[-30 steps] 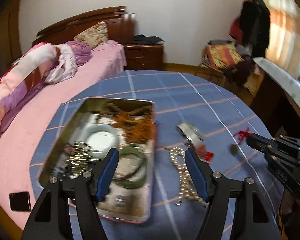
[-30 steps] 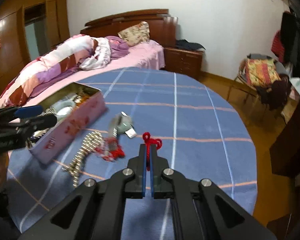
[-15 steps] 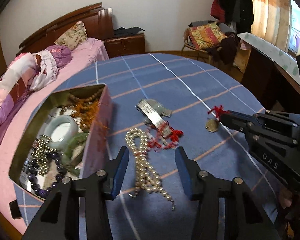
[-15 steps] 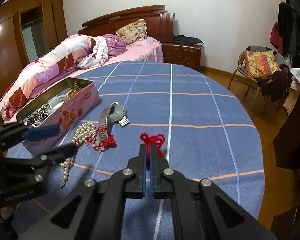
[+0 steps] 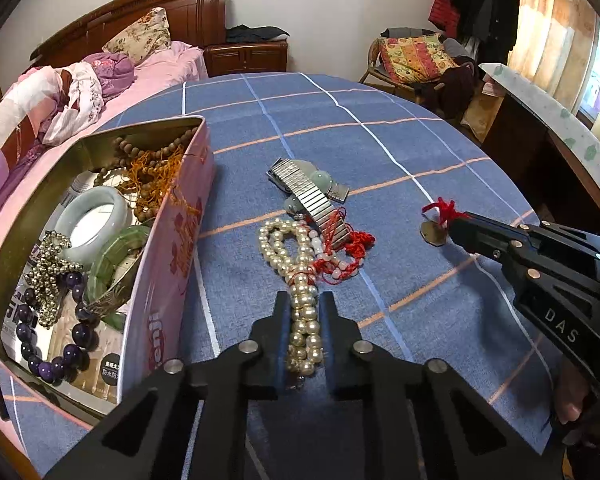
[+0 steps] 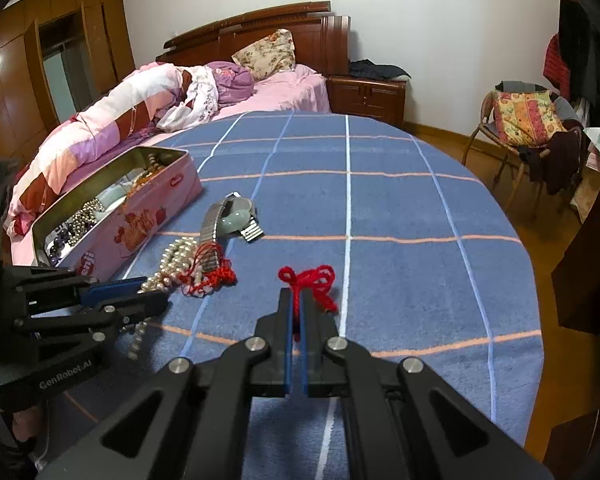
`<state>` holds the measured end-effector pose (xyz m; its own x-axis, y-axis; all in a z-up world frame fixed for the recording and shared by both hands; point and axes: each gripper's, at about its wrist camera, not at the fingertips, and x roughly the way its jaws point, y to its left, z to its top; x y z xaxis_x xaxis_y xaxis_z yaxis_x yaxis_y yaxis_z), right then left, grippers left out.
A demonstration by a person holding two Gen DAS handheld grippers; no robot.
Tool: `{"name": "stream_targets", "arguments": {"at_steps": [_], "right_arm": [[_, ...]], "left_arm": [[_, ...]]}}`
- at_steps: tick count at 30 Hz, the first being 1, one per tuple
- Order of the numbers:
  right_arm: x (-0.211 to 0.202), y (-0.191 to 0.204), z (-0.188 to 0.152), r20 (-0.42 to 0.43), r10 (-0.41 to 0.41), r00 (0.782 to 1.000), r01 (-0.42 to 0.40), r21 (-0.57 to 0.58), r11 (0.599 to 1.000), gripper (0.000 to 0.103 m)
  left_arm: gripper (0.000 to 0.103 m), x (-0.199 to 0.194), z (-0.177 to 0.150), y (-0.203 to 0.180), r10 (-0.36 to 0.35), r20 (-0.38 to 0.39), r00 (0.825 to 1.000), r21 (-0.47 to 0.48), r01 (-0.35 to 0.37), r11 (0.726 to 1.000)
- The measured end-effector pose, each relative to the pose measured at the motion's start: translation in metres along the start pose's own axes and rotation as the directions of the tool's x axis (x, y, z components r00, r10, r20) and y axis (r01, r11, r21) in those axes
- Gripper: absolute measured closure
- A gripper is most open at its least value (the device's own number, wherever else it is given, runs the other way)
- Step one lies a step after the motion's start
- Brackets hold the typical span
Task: Organize jewelry
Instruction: 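Grasp the white pearl necklace with the left tool while the right tool holds the coin pendant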
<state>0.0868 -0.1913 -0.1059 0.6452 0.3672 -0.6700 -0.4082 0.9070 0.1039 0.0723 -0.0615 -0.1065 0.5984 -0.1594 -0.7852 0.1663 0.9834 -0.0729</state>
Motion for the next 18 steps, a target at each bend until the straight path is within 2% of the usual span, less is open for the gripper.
{"name": "stream_targets", "arguments": {"at_steps": [1, 11, 18], "right_arm": [[0.0, 0.0, 0.0, 0.002, 0.0, 1.0, 0.0, -0.001, 1.0, 0.098], [-0.006, 0.003, 0.0, 0.042, -0.006, 0.999, 0.007, -0.007, 1.0, 0.098], [-0.009, 0.005, 0.0, 0.07, -0.01, 0.997, 0.011, -0.012, 1.0, 0.098]], "left_arm": [[0.097, -0.003, 0.0, -0.001, 0.004, 0.012, 1.0, 0.004, -0.004, 1.0], [0.097, -0.031, -0.003, 0.002, 0.033, 0.128, 0.991, 0.03, -0.037, 0.999], [0.098, -0.045, 0.001, 0.004, 0.052, 0.208, 0.977, 0.021, -0.058, 0.998]]}}
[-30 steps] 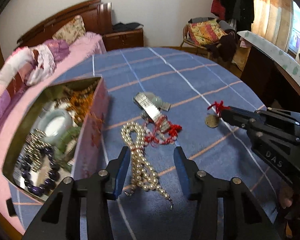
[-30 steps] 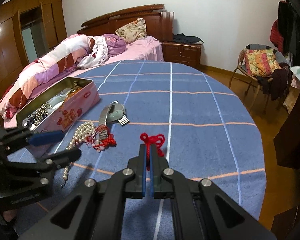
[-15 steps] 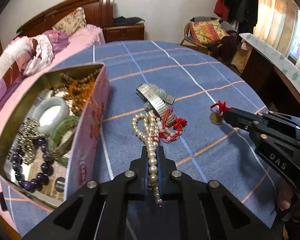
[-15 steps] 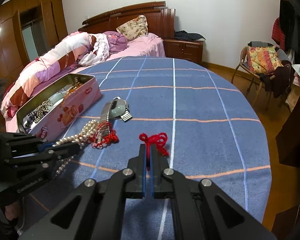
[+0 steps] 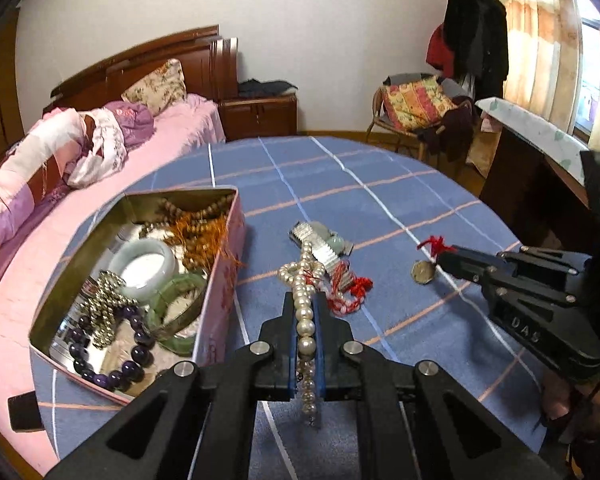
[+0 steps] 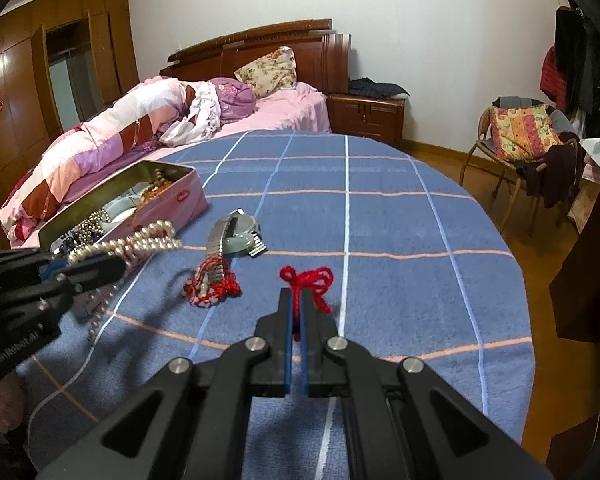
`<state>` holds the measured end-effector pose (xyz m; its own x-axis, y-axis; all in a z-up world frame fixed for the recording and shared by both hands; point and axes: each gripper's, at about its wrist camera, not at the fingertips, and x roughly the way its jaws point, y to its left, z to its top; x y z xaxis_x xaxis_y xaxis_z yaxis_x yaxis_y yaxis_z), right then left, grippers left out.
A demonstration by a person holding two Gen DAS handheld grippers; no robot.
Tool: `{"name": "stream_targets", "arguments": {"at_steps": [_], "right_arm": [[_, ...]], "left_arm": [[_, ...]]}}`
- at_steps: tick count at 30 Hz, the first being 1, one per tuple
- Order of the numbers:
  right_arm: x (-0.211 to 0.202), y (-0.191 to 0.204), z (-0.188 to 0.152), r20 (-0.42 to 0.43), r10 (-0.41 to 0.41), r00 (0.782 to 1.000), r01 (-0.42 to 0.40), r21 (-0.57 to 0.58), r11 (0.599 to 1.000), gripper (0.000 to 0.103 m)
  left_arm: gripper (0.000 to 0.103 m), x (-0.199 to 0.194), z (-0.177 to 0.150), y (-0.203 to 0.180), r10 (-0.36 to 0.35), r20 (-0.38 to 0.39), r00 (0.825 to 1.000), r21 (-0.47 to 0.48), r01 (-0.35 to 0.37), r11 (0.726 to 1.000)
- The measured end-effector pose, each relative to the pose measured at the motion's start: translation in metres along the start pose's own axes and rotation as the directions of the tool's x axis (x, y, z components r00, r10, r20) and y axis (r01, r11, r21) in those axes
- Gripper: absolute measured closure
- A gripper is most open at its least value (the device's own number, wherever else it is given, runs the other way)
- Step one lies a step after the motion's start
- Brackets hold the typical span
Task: Organize jewelry
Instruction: 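Grasp the white pearl necklace with the left tool while the right tool holds the coin pendant, then carry the pearl necklace over the tin with the left tool while the right tool carries the coin pendant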
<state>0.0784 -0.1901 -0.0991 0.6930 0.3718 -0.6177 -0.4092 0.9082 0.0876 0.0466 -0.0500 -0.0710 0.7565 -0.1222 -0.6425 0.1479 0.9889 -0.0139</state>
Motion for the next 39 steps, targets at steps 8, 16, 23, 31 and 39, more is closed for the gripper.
{"name": "stream_targets", "arguments": {"at_steps": [8, 16, 23, 31, 39], "right_arm": [[-0.003, 0.005, 0.0, 0.029, -0.014, 0.999, 0.014, -0.019, 1.0, 0.098], [-0.008, 0.006, 0.001, 0.064, -0.025, 0.998, 0.027, -0.025, 0.999, 0.098], [-0.012, 0.013, 0.0, 0.093, -0.044, 0.995, 0.049, -0.048, 0.998, 0.098], [-0.018, 0.023, 0.003, 0.129, -0.058, 0.99, 0.07, -0.085, 0.994, 0.098], [-0.033, 0.035, 0.025, 0.182, -0.022, 0.983, 0.039, -0.09, 0.995, 0.098]], "left_arm": [[0.098, -0.007, 0.004, 0.002, 0.003, 0.042, 0.999, 0.002, -0.003, 1.0], [0.098, -0.011, 0.004, 0.004, 0.009, 0.063, 0.998, -0.008, -0.009, 1.0], [0.098, -0.013, 0.004, 0.006, 0.009, 0.072, 0.997, -0.013, -0.008, 1.0], [0.098, -0.022, 0.008, 0.012, 0.014, 0.095, 0.995, -0.029, -0.012, 1.0], [0.098, -0.032, 0.014, 0.025, 0.027, 0.112, 0.993, -0.059, -0.02, 0.998]]}}
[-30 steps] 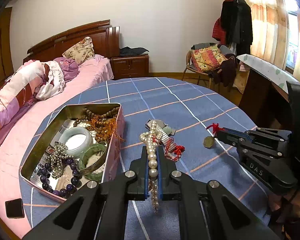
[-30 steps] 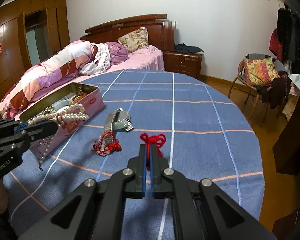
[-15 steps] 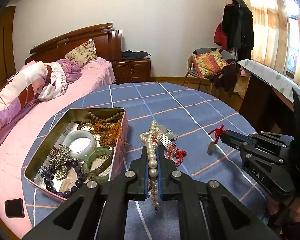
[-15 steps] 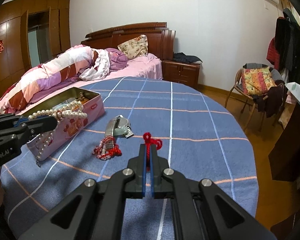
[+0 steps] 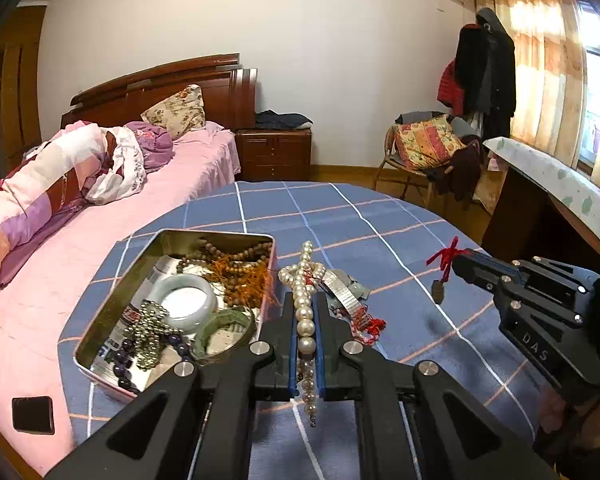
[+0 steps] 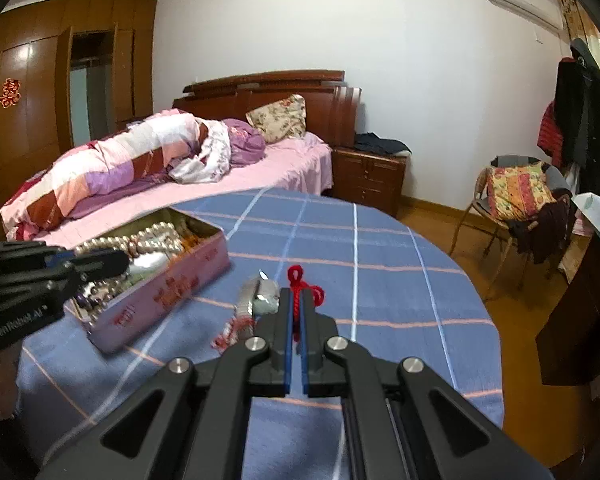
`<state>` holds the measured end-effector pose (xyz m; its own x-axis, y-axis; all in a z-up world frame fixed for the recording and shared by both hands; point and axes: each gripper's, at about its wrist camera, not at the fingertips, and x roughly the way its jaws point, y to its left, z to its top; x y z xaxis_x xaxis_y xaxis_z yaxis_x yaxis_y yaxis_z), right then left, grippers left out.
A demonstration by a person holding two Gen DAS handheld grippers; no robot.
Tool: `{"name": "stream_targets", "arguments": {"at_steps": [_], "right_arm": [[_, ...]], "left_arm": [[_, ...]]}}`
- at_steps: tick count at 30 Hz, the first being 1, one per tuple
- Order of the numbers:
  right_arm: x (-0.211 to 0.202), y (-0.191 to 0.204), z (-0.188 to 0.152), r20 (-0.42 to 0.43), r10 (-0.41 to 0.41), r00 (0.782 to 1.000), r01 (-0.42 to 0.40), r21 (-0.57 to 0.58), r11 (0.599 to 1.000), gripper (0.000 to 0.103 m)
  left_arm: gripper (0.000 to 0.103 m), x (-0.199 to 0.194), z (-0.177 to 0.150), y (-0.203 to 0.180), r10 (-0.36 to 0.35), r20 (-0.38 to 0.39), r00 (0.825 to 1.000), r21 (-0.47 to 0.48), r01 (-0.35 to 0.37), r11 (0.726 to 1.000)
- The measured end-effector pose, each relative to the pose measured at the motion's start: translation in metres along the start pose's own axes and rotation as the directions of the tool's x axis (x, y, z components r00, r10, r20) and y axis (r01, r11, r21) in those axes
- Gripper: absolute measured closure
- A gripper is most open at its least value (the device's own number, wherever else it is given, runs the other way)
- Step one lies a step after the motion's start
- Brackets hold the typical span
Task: Organize jewelry
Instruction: 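Carry the pearl necklace over the tin with the left tool while the right tool carries the coin pendant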
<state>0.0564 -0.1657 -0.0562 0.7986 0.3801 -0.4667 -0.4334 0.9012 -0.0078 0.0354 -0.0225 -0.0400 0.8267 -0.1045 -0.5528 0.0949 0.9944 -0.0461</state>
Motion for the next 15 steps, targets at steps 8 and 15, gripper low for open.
{"name": "stream_targets", "arguments": {"at_steps": [8, 15], "right_arm": [[0.004, 0.02, 0.022, 0.021, 0.046, 0.999, -0.046, -0.033, 0.998, 0.098], [0.009, 0.048, 0.04, 0.032, 0.103, 0.994, -0.1, -0.087, 0.991, 0.098]], "left_arm": [[0.097, -0.009, 0.011, 0.028, 0.035, 0.004, 0.999, -0.037, -0.035, 0.999], [0.097, -0.012, 0.016, 0.052, 0.066, 0.003, 0.998, -0.074, -0.065, 0.995]]}}
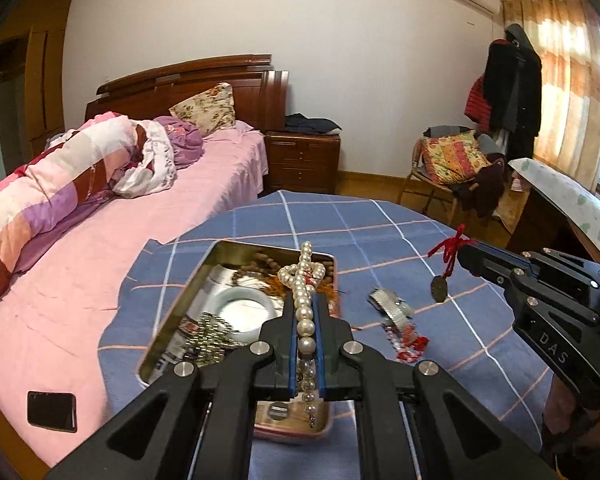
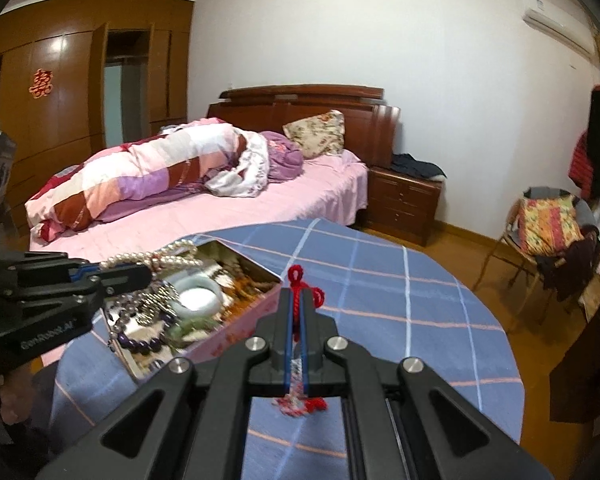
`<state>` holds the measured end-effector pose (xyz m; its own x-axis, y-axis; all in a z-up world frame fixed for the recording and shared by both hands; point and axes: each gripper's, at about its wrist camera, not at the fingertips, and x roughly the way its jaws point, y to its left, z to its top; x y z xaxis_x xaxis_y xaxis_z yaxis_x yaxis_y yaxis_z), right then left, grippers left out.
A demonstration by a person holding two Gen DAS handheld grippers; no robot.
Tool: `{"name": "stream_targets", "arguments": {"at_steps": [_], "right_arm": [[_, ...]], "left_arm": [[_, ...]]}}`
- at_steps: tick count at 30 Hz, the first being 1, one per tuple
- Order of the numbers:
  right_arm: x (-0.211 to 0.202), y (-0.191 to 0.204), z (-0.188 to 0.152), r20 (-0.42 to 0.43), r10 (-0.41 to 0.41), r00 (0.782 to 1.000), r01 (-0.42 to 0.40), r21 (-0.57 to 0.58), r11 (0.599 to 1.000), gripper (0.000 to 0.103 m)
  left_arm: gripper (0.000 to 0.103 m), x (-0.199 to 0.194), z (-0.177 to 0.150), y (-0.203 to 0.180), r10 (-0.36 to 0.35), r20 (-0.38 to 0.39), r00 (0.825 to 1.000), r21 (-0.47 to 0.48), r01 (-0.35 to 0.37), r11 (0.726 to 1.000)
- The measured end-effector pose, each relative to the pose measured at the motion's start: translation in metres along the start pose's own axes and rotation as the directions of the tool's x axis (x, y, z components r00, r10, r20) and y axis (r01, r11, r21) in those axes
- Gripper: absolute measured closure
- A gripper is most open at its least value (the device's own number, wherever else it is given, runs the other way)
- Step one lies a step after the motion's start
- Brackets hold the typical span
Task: Organize jewelry
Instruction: 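Carry the pearl necklace over the tin with the left tool while the right tool carries the coin pendant, then lower both tools into the tin and open them to release the pearls and pendant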
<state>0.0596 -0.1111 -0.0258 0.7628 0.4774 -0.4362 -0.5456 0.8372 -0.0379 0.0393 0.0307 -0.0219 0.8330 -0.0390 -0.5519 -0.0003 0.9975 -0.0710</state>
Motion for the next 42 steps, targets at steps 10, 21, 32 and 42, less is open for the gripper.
{"name": "stream_targets", "arguments": {"at_steps": [10, 21, 32, 42], "right_arm": [[0.01, 0.035, 0.021, 0.011, 0.064, 0.998, -0.064, -0.066, 0.996, 0.098], [0.022, 0.066, 0.025, -0.01, 0.129, 0.992, -0.13, -0.097, 0.987, 0.098], [0.04, 0.087, 0.01, -0.082, 0.188, 0.979, -0.196, -0.102, 0.975, 0.098], [0.051, 0.099, -0.009, -0.168, 0.221, 0.961, -0.242, -0.118, 0.963, 0.098]], "left_arm": [[0.097, -0.004, 0.011, 0.036, 0.041, 0.012, 0.999, -0.057, -0.04, 0.998], [0.097, 0.007, 0.007, 0.054, 0.061, -0.023, 0.998, -0.095, -0.063, 0.993], [0.097, 0.022, -0.004, 0.062, 0.072, -0.085, 0.994, -0.118, -0.082, 0.99], [0.097, 0.025, -0.014, 0.064, 0.089, -0.122, 0.989, -0.129, -0.104, 0.986]]}}
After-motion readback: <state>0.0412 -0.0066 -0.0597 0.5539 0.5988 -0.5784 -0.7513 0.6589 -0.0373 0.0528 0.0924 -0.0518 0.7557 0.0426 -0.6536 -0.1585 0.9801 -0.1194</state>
